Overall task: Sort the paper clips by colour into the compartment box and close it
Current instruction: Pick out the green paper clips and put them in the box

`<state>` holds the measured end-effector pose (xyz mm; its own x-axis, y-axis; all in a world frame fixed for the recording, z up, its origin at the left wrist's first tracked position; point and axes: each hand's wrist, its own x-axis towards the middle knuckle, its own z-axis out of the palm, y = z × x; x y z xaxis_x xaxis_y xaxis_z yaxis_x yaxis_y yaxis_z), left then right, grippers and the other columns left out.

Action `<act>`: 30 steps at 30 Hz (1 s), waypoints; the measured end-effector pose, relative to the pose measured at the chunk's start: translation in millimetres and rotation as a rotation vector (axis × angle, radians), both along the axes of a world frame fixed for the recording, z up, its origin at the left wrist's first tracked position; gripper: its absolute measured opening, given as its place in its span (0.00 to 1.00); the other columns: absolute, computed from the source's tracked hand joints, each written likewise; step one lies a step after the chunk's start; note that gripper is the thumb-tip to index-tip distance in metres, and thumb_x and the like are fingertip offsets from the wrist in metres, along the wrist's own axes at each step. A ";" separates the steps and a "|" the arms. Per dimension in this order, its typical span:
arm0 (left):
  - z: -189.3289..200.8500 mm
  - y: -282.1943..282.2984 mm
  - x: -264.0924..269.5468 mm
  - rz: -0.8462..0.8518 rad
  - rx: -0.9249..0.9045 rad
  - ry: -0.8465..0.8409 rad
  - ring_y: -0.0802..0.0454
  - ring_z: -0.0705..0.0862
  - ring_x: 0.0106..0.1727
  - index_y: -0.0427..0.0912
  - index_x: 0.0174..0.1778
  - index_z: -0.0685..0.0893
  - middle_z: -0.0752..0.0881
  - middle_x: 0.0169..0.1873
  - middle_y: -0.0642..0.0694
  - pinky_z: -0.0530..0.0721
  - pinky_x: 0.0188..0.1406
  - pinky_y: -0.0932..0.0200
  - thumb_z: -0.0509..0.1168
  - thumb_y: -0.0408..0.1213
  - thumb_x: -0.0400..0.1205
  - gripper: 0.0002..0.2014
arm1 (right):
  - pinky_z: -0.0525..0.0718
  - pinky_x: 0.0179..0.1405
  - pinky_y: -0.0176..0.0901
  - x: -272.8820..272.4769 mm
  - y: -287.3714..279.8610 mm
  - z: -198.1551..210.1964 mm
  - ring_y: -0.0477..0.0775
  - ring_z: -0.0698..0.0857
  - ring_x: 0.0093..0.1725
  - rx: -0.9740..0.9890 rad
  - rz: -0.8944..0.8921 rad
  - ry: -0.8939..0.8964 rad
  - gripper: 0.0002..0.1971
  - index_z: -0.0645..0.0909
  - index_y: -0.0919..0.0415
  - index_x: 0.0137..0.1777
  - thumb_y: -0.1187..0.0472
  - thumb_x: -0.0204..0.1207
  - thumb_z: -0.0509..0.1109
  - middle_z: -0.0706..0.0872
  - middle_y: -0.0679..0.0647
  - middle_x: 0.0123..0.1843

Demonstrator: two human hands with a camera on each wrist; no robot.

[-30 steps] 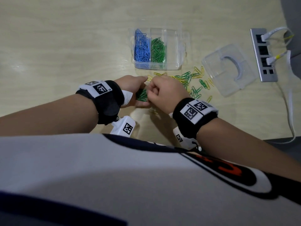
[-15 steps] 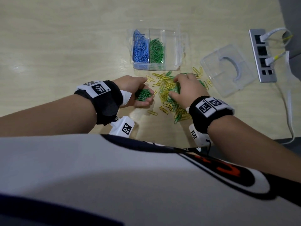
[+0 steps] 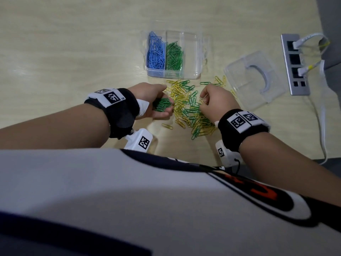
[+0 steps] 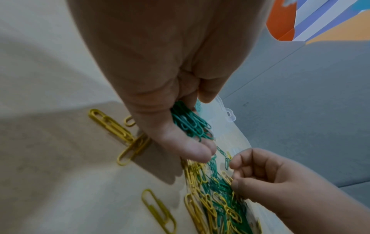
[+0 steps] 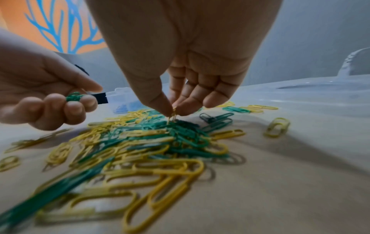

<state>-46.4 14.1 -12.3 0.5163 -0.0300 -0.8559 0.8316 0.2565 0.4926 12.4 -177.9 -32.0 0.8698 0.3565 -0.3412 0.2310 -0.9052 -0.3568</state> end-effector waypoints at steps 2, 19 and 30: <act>-0.1 -2.6 1.2 0.007 -0.003 -0.003 0.47 0.82 0.31 0.34 0.38 0.81 0.83 0.25 0.40 0.88 0.33 0.60 0.51 0.49 0.88 0.24 | 0.79 0.43 0.45 3.9 -4.8 2.6 0.55 0.81 0.46 0.005 -0.027 -0.010 0.09 0.76 0.54 0.49 0.65 0.71 0.66 0.83 0.52 0.48; 2.4 -16.7 8.8 0.027 0.057 0.020 0.50 0.81 0.32 0.36 0.39 0.81 0.82 0.28 0.41 0.85 0.39 0.59 0.50 0.49 0.88 0.24 | 0.79 0.56 0.50 9.8 13.8 -8.1 0.60 0.80 0.59 -0.079 0.236 -0.085 0.19 0.77 0.56 0.64 0.50 0.77 0.69 0.78 0.57 0.62; 4.1 -15.7 7.2 0.025 0.058 0.022 0.50 0.79 0.31 0.36 0.37 0.79 0.81 0.27 0.41 0.84 0.42 0.59 0.50 0.49 0.88 0.24 | 0.82 0.45 0.50 20.2 16.5 -8.7 0.62 0.83 0.45 -0.261 0.296 -0.030 0.09 0.80 0.61 0.51 0.58 0.75 0.64 0.82 0.58 0.52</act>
<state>-39.2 -1.6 -8.3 0.4969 0.0331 -0.8672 0.8362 0.2488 0.4887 32.6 -161.4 -40.7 0.7534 0.4981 -0.4293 0.5024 -0.8572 -0.1129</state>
